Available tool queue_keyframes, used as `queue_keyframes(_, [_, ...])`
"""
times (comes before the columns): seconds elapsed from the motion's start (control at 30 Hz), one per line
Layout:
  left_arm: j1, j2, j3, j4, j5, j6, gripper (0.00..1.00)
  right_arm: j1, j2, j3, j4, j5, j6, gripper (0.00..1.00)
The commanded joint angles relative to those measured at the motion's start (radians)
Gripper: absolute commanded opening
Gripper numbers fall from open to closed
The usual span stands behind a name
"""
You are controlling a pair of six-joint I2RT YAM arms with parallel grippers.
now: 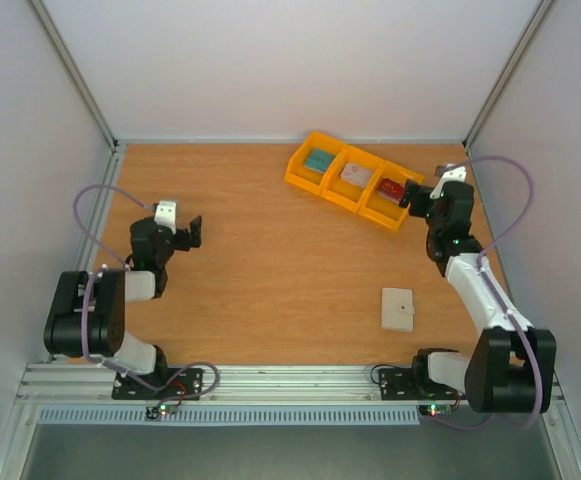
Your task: Take the credit cards out of the card holder
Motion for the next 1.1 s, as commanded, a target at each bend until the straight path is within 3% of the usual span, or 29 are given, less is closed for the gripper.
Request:
queue_keyframes(0.0, [0.005,-0.157,0.197,-0.357,-0.005,0.008,0.99,0.004,-0.049,0.164,-0.624,0.065,0.181,0.98])
queue_keyframes(0.2, [0.005,-0.247,0.517,-0.979,0.003,0.114,0.99,0.004,0.03,0.317,-1.171,0.135,0.34,0.99])
queue_keyframes(0.43, [0.005,-0.309,0.719,-1.407,0.131,0.176,0.99,0.004,0.14,0.288,-1.458,0.038,0.495,0.98])
queue_keyframes(0.5, [0.006,-0.326,0.731,-1.453,0.171,0.197,0.99,0.029,0.163,0.276,-1.488,0.018,0.508,0.99])
queue_keyframes(0.63, [0.005,-0.347,0.721,-1.472,0.222,0.222,0.99,0.223,0.175,0.308,-1.522,0.128,0.552,0.98])
queue_keyframes(0.97, [0.005,-0.339,0.726,-1.497,0.319,0.21,0.99,0.269,0.28,0.206,-1.415,0.029,0.58,0.99])
queue_keyframes(1.07, [0.005,-0.337,0.716,-1.489,0.349,0.214,0.99,0.347,0.287,0.198,-1.382,0.025,0.594,0.99])
